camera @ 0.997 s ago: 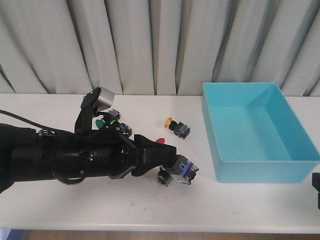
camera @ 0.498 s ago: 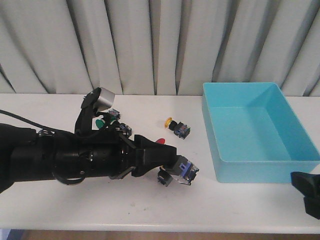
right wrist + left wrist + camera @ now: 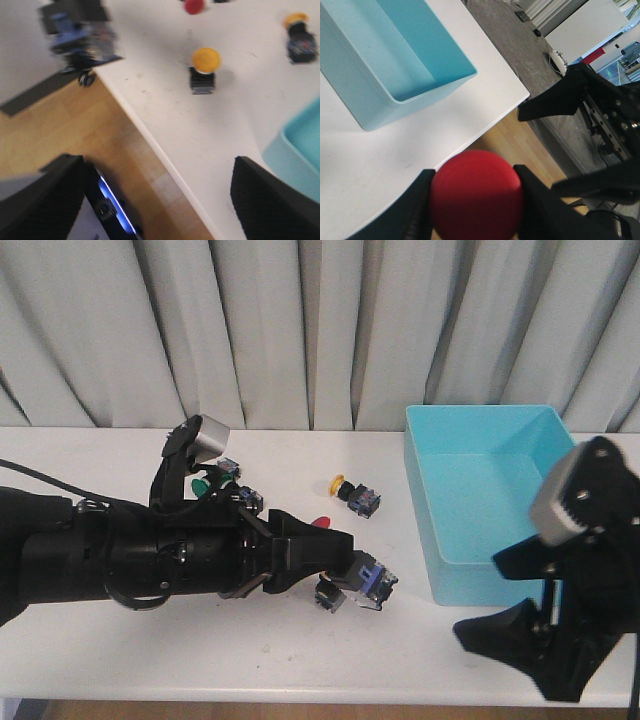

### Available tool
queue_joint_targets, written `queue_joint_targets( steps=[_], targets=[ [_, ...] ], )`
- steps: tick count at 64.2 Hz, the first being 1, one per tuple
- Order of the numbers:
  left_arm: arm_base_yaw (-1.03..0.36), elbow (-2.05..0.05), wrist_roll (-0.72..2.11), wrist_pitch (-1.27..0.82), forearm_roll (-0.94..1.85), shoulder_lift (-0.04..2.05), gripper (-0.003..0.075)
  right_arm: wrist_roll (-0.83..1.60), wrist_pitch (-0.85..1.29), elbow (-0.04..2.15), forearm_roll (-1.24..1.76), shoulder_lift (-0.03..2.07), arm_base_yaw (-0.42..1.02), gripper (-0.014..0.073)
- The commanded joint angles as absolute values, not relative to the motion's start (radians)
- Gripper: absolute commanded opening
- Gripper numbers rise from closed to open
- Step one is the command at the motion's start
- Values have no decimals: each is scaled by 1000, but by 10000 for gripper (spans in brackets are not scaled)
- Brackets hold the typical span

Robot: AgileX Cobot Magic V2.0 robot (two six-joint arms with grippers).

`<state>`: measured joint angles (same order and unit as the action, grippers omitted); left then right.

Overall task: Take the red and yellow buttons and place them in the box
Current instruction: 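Grasp the red button's body with the right gripper from the left gripper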

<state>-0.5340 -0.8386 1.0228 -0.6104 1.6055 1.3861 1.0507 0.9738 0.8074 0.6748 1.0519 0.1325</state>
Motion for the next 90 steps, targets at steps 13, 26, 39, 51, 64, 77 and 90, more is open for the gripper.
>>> queue_joint_targets(
  steps=[13,26,39,51,64,77,90],
  targets=[
    [-532,-862,1025,-643,1662,1350,167,832,836,926,379,1129,465,539],
    [-532,-862,1025,-643,1662,1350,167,776,673,933,341,1203,586,539],
    [-532,-862,1025,-645,1662,1350,167,785,542,933,350,1245,632,538],
    [-532,-862,1025,-645,1662,1350,167,802,513,933,349,1246,654,527],
    [-532,-862,1025,-645,1662,1350,167,802,513,933,349,1246,654,440],
    [-532,-862,1025,-642,1662,1350,167,802,514,933,350,1246,654,284],
    [-532,-862,1025,-612,1661,1350,167,802,514,933,351,1246,654,162]
  ],
)
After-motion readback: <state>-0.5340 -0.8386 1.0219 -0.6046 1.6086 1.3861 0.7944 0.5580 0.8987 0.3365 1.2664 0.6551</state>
